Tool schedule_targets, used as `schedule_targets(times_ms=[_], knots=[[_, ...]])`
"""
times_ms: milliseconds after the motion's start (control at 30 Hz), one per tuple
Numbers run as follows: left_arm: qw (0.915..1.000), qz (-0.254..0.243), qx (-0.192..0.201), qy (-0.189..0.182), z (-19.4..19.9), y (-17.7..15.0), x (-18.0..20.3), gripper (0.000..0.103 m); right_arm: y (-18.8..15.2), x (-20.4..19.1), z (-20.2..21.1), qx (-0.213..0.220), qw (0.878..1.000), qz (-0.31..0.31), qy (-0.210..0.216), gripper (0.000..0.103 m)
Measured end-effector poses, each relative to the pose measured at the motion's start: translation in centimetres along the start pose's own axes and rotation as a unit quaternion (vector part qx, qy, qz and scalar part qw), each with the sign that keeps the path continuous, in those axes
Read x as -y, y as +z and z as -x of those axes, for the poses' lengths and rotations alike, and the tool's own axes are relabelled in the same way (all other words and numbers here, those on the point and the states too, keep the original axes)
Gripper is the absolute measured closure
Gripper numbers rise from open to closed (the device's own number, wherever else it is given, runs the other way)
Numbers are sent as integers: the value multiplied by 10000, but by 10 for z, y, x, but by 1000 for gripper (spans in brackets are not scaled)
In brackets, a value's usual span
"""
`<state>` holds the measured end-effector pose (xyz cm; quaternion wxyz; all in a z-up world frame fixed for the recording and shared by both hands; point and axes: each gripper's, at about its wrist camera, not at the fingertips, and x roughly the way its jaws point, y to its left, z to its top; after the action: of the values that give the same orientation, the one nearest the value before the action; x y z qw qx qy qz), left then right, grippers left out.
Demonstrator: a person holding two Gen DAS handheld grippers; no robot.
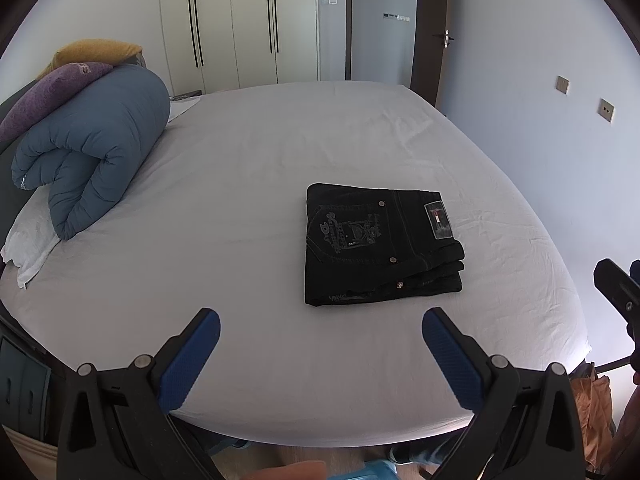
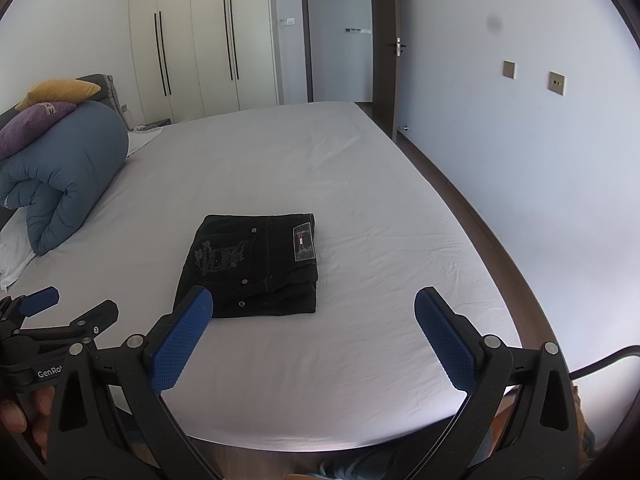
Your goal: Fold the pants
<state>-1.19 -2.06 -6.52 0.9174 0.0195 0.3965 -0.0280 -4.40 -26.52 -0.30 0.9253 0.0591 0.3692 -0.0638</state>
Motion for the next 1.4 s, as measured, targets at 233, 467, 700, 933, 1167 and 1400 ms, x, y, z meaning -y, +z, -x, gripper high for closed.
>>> schedule_targets(times_ms=[233, 467, 700, 933, 1167, 1400], knots=[[10000, 9, -33, -15, -1, -1, 0, 0, -2, -1, -3, -23, 10000, -4, -2, 0], [10000, 9, -43, -22, -2, -2, 0, 0, -6, -4, -7, -53, 10000, -17, 23, 0], [10000, 8, -70, -27, -4, -4, -1, 0, -9, -5, -10, -86, 10000, -20, 32, 0], [9999, 8, -101, -45, -5, -5, -2, 0, -11, -6, -12, -114, 9999, -23, 35, 0], [9999, 9, -107, -45, -6, -6, -2, 0, -13, -8, -13, -127, 9999, -24, 34, 0], [9999, 13, -123, -56, -7, -8, -2, 0, -15, -8, -14, -142, 9999, -15, 44, 0]])
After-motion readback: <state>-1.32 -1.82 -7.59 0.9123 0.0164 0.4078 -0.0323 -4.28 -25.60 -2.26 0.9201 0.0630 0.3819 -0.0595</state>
